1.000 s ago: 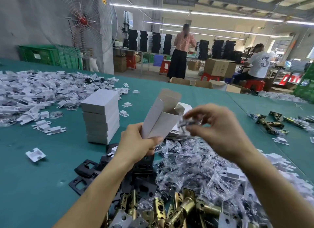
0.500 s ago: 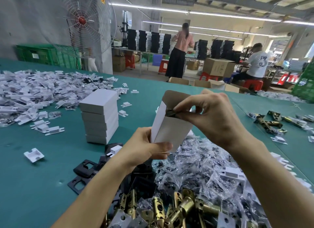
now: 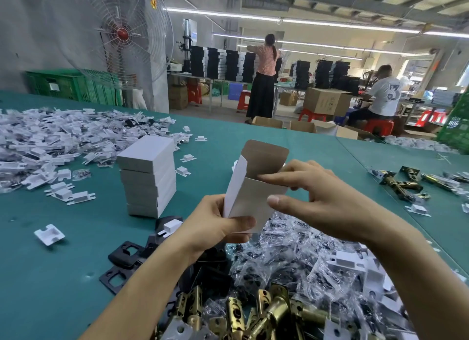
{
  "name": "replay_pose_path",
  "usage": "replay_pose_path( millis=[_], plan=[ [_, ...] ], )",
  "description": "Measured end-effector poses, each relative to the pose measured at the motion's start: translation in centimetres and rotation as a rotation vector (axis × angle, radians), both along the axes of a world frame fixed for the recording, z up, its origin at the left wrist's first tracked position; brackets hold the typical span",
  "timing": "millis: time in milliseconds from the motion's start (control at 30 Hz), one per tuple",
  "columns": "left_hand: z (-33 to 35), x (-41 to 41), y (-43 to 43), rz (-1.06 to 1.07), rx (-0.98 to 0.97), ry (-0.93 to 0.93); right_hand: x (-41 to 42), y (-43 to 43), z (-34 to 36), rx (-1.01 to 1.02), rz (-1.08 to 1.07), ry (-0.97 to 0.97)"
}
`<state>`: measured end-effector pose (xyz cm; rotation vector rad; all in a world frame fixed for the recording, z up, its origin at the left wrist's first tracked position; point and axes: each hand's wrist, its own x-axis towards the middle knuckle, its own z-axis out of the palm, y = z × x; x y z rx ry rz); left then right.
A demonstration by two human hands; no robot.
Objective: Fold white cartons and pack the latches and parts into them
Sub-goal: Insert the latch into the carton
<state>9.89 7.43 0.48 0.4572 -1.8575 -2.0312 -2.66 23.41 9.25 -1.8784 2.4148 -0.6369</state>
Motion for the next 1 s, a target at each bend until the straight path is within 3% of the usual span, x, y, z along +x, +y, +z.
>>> replay_pose_path(
  millis=[167, 233, 333, 467, 633, 800, 933, 1000],
  plan=[
    [0.5, 0.2, 0.0, -0.060, 0.056, 0.011, -0.3, 0.9, -2.0, -0.574, -0.048, -0.202],
    [0.6, 0.3, 0.2, -0.108, 0.073, 0.019, -0.4, 1.1, -3.1, -0.690, -0.115, -0.317],
    [0.6, 0.3, 0.6, -0.167, 0.100, 0.038, -0.1, 1.2, -4.9, -0.678, -0.021, -0.598],
    [0.6, 0.2, 1.0, -0.219, 0.121, 0.038, 0.8, 1.6, -6.6, -0.719, 0.090, -0.769],
    [0.0, 0.1, 1.0, -0.283, -0.025, -0.042, 0.8, 1.6, -7.8, -0.763, 0.119, -0.769],
    [-1.0, -0.6, 1.4, -0.265, -0.195, -0.064, -0.1, 2.1, -8.1, -0.604, 0.045, -0.539],
    [-1.2, -1.0, 1.2, 0.034, -0.502, -0.048, -0.7, 2.2, -9.0, -0.532, -0.027, -0.523],
    [-0.9, -0.9, 1.1, 0.176, -0.539, 0.041, -0.9, 2.3, -9.3, -0.534, -0.040, -0.550]
  ],
)
